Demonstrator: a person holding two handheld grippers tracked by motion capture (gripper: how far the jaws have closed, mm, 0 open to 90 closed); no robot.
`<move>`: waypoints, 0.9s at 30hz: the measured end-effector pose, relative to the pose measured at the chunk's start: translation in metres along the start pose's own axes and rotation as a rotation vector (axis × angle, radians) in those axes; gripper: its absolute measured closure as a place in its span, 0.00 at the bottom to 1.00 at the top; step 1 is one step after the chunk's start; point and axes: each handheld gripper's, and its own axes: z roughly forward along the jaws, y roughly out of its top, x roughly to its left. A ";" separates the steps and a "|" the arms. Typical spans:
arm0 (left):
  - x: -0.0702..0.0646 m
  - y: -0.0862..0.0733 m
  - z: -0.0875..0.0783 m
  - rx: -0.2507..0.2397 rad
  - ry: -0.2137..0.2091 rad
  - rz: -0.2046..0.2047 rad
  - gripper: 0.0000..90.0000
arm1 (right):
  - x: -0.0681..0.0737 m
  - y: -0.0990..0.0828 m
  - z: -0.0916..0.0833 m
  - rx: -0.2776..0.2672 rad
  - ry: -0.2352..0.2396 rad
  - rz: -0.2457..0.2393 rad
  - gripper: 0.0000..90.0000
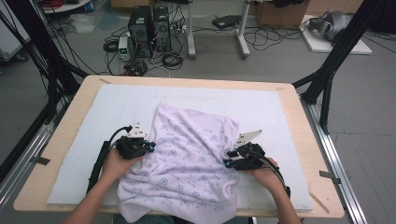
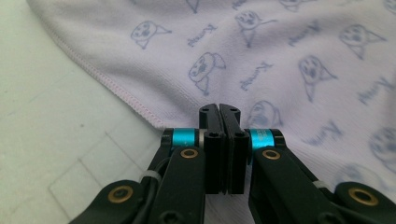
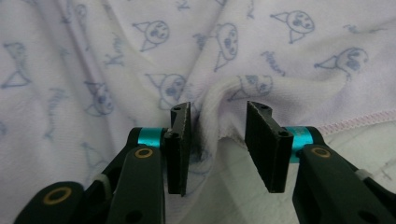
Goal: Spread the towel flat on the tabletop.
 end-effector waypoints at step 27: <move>0.049 0.028 0.020 -0.087 0.116 -0.176 0.73 | -0.078 0.028 0.005 -0.090 -0.181 0.086 0.61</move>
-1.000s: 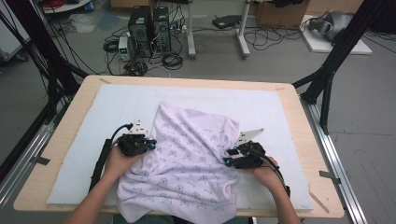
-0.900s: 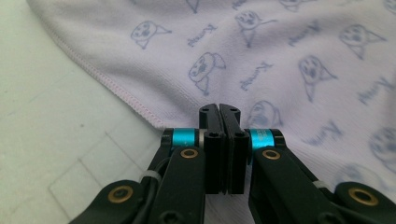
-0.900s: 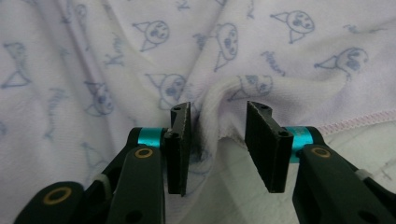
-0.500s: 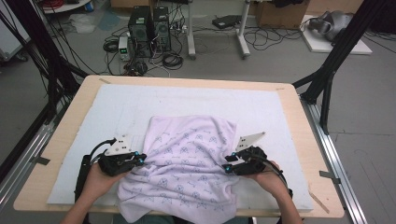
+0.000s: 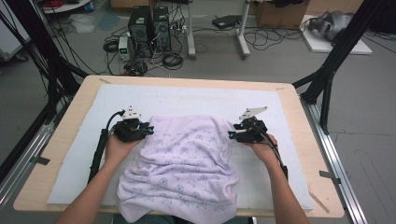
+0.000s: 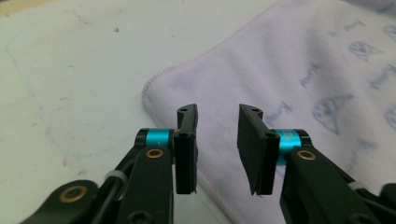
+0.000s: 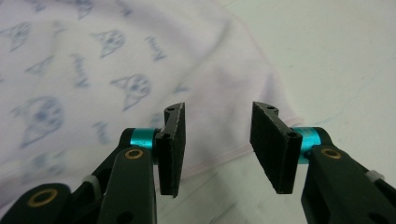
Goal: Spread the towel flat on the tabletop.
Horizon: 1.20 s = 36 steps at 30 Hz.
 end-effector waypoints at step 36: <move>0.029 0.013 -0.020 0.012 0.099 0.010 0.62 | -0.005 0.043 0.000 -0.031 -0.009 0.011 0.62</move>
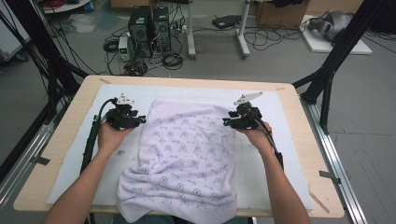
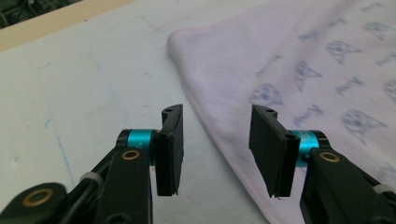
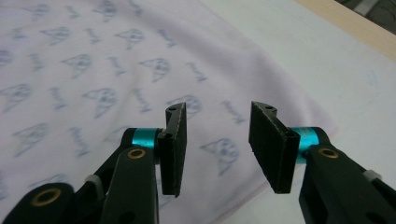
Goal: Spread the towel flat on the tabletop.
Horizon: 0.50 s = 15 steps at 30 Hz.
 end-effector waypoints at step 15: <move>-0.058 -0.044 -0.039 -0.015 -0.207 0.124 0.58 | 0.087 -0.041 -0.033 0.012 0.148 -0.135 0.53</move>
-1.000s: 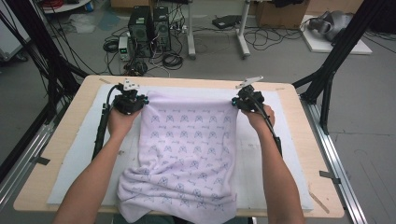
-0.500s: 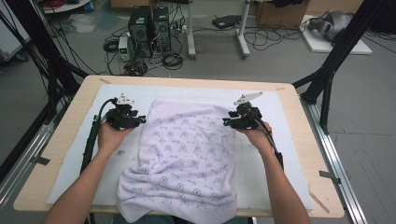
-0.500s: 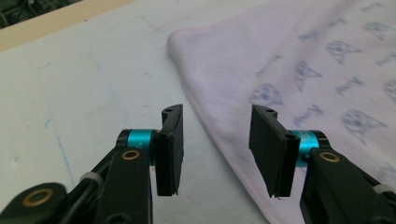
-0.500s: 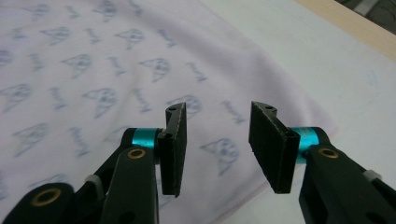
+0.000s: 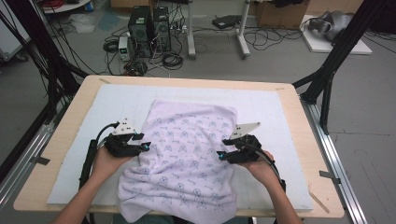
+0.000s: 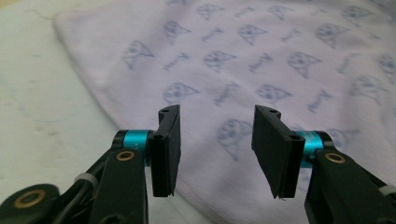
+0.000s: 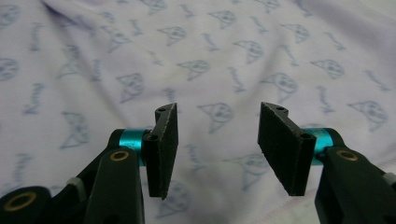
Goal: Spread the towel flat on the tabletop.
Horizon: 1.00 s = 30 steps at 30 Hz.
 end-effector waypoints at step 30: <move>-0.001 -0.002 -0.005 -0.016 -0.033 -0.021 0.56 | 0.012 -0.015 0.018 0.031 0.150 -0.030 0.58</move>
